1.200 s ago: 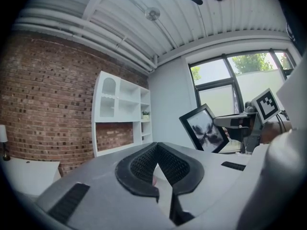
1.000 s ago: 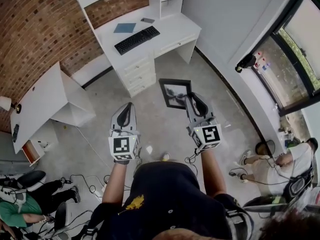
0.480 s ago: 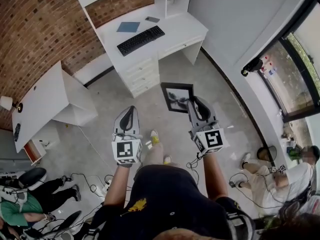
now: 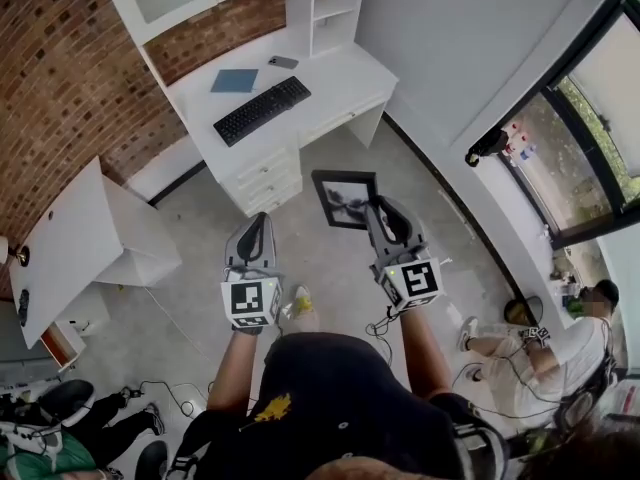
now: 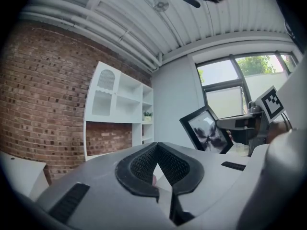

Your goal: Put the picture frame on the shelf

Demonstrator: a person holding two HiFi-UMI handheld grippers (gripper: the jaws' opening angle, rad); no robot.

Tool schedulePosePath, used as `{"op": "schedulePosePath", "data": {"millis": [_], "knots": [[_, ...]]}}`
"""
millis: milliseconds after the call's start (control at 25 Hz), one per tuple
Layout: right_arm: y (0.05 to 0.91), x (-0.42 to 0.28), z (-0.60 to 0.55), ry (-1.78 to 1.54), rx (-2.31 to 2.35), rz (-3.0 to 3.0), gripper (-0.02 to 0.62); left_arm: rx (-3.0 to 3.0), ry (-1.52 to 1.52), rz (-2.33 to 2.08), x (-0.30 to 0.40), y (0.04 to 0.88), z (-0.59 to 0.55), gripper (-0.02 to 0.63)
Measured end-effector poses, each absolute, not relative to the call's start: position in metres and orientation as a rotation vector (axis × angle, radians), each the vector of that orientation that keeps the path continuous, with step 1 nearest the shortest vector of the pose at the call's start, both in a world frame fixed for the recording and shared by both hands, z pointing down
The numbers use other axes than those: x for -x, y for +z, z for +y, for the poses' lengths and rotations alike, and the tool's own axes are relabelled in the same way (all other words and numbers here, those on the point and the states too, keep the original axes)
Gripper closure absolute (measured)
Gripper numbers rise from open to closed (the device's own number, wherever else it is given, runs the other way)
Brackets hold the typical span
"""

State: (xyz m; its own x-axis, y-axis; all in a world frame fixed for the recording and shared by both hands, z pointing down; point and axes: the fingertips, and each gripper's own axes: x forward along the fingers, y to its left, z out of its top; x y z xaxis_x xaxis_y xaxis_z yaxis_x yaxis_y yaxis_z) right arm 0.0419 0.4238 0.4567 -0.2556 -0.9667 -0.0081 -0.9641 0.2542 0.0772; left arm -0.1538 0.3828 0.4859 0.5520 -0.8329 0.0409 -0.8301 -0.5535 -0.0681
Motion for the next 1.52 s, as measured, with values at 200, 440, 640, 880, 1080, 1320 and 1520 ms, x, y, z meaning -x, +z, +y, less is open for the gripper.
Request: {"op": "schedulePosePath", "data": {"millis": [200, 440, 640, 880, 1080, 1320, 1520], "knots": [[0.451, -0.033, 0.386, -0.11, -1.895, -2.431, 0.515, 2.76, -0.07, 1.436, 0.155, 0.48, 0.338, 0.588], [0.452, -0.015, 0.331, -0.094, -1.886, -2.435, 0.515, 2.781, -0.054, 1.407, 0.162, 0.479, 0.297, 0.588], [0.453, 0.004, 0.301, -0.091, -1.875, -2.437, 0.516, 2.794, -0.084, 1.418, 0.18, 0.491, 0.273, 0.588], [0.451, 0.01, 0.283, -0.1, -1.876, -2.414, 0.515, 2.824, -0.078, 1.393, 0.184, 0.492, 0.254, 0.588], [0.443, 0.006, 0.264, -0.12, -1.891, -2.398, 0.517, 2.82, -0.067, 1.384, 0.183, 0.489, 0.231, 0.588], [0.442, -0.007, 0.23, -0.142, -1.893, -2.426, 0.517, 2.794, -0.076, 1.398, 0.174, 0.487, 0.2, 0.588], [0.439, -0.026, 0.179, -0.158, -1.865, -2.462, 0.515, 2.761, -0.102, 1.438, 0.157, 0.486, 0.152, 0.588]]}}
